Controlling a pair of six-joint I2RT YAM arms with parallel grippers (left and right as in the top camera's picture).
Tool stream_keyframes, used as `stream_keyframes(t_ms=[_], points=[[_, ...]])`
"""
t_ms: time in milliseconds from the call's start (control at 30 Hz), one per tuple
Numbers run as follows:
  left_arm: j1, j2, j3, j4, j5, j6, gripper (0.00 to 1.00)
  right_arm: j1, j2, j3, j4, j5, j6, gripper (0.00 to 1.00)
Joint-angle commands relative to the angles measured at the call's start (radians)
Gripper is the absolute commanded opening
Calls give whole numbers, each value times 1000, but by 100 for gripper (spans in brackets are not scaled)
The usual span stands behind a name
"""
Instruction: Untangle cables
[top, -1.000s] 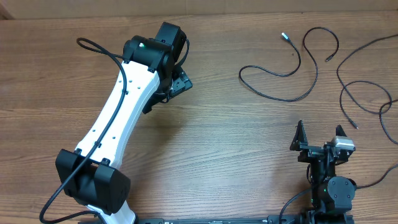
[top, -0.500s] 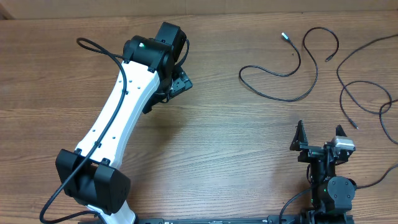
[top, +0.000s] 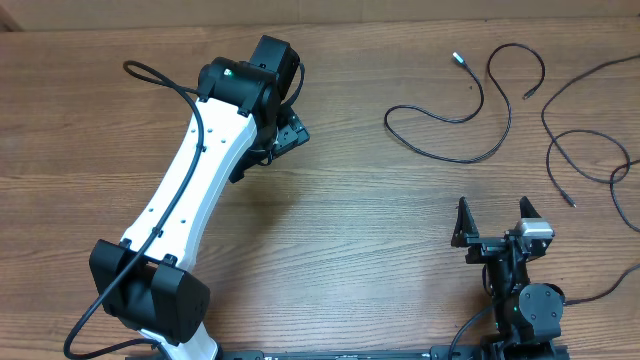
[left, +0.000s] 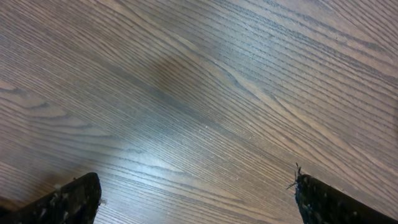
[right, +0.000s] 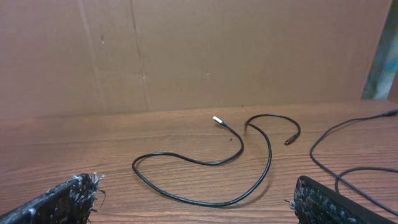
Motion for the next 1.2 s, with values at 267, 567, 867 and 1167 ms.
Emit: stream_keyframes(t_ms=[267, 567, 867, 1167], points=[[5, -6, 1, 1, -13, 8, 100, -5, -6, -11, 5, 3, -3, 100], [2, -102, 1, 1, -13, 8, 100, -5, -6, -11, 5, 3, -3, 100], [45, -383, 1, 0, -13, 8, 100, -5, -6, -11, 5, 3, -3, 100], [343, -754, 1, -34, -13, 8, 100, -5, -6, -11, 5, 3, -3, 100]])
